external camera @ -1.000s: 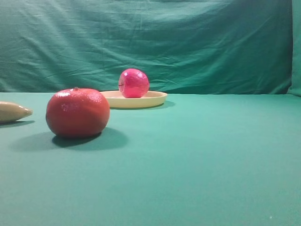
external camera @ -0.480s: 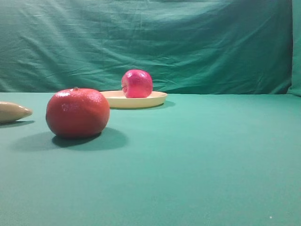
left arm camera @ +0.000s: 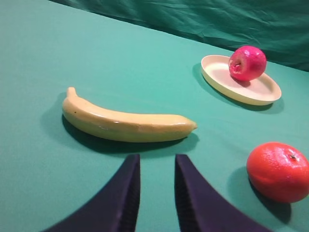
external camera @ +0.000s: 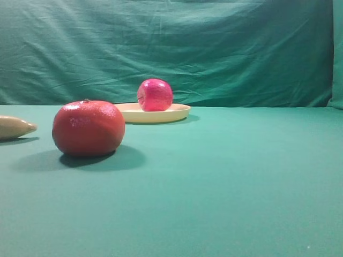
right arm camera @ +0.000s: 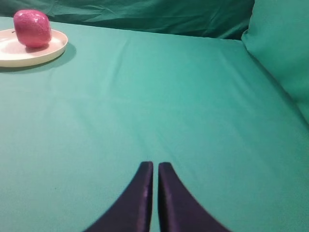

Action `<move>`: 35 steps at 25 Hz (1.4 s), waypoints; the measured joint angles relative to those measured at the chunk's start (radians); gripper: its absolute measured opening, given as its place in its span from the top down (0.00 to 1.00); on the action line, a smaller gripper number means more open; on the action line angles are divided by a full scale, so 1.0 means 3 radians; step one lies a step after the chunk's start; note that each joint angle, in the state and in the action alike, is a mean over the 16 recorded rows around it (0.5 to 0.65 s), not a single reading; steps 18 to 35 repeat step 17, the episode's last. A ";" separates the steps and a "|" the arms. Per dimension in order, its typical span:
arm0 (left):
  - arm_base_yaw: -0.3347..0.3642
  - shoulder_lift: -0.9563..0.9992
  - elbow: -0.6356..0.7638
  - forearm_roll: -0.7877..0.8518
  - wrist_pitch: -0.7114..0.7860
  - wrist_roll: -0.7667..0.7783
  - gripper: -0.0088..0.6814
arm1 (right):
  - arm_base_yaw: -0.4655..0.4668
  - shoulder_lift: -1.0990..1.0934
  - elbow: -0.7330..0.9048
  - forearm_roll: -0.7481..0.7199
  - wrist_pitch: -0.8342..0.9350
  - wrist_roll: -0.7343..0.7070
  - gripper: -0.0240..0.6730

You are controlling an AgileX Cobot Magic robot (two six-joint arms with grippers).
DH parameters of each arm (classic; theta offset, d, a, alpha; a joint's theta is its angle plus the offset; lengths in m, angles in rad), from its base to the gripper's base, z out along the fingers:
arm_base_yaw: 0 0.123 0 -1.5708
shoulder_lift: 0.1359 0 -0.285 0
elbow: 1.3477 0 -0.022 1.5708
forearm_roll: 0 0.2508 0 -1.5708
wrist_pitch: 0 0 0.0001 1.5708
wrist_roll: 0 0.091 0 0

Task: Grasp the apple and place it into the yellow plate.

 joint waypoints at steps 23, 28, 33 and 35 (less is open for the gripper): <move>0.0000 0.0000 0.0000 0.0000 0.0000 0.0000 0.76 | -0.0001 0.0000 0.0000 0.0002 0.0001 0.0000 0.97; 0.0000 0.0000 0.0000 0.0000 0.0000 0.0000 0.76 | -0.0001 0.0000 0.0000 0.0002 0.0001 0.0000 0.97; 0.0000 0.0000 0.0000 0.0000 0.0000 0.0000 0.76 | -0.0001 0.0000 0.0000 0.0002 0.0001 0.0000 0.97; 0.0000 0.0000 0.0000 0.0000 0.0000 0.0000 0.76 | -0.0001 0.0000 0.0000 0.0002 0.0001 0.0000 0.97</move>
